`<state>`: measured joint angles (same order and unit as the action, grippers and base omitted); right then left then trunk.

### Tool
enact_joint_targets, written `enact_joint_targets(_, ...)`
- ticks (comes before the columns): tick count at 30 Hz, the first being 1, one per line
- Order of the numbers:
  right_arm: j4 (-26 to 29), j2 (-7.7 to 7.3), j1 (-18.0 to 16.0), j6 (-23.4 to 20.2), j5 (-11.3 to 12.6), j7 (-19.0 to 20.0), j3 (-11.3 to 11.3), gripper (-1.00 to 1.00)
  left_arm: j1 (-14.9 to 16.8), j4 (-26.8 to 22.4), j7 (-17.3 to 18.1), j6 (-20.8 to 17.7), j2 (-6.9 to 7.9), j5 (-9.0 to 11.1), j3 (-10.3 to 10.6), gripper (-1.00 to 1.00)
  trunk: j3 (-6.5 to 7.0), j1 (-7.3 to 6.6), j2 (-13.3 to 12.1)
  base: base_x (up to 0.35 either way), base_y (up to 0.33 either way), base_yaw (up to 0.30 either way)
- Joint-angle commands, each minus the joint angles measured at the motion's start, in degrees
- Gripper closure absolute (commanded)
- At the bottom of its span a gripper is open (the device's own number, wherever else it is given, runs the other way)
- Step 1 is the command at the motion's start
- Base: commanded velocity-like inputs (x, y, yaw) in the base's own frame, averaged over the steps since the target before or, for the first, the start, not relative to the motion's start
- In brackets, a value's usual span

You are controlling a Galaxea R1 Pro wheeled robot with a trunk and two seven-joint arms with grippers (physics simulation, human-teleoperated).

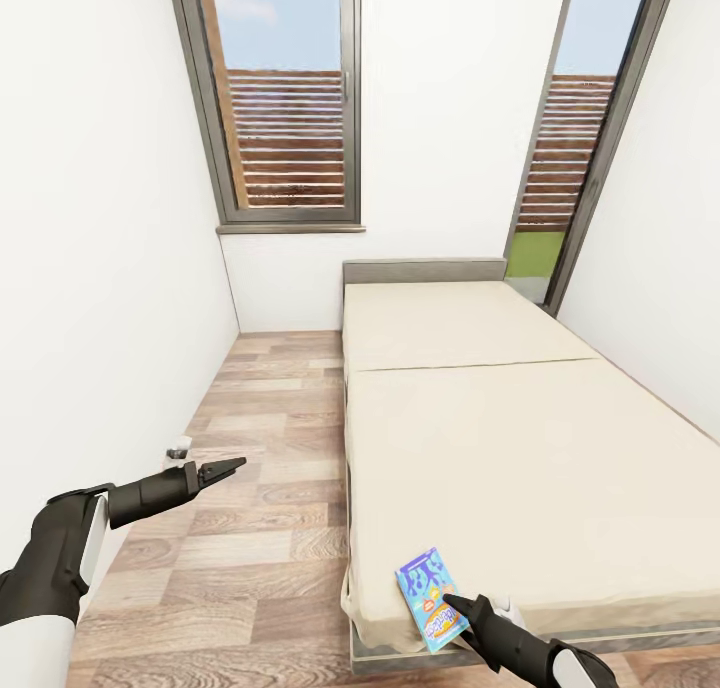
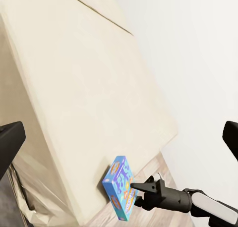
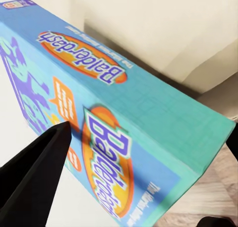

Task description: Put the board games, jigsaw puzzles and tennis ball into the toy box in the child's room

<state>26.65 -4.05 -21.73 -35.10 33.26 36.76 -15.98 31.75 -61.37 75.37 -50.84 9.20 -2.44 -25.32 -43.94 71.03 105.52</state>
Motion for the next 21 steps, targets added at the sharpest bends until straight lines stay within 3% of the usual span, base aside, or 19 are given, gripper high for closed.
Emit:
enact_joint_targets(1,0.08,0.09,-0.17,-0.32,1.83,0.4,-0.46,1.0,0.07,0.02,0.39,-0.58,-0.03,-0.28,-0.08,-1.0,-0.04,0.0,0.02,0.0,0.0,0.0)
enact_joint_targets(21,0.16,0.01,-0.18,-0.47,1.9,0.5,-0.46,1.0,0.07,0.01,0.46,-0.58,0.04,-0.25,-0.11,-1.0,-0.04,0.0,0.02,0.0,0.0,0.0)
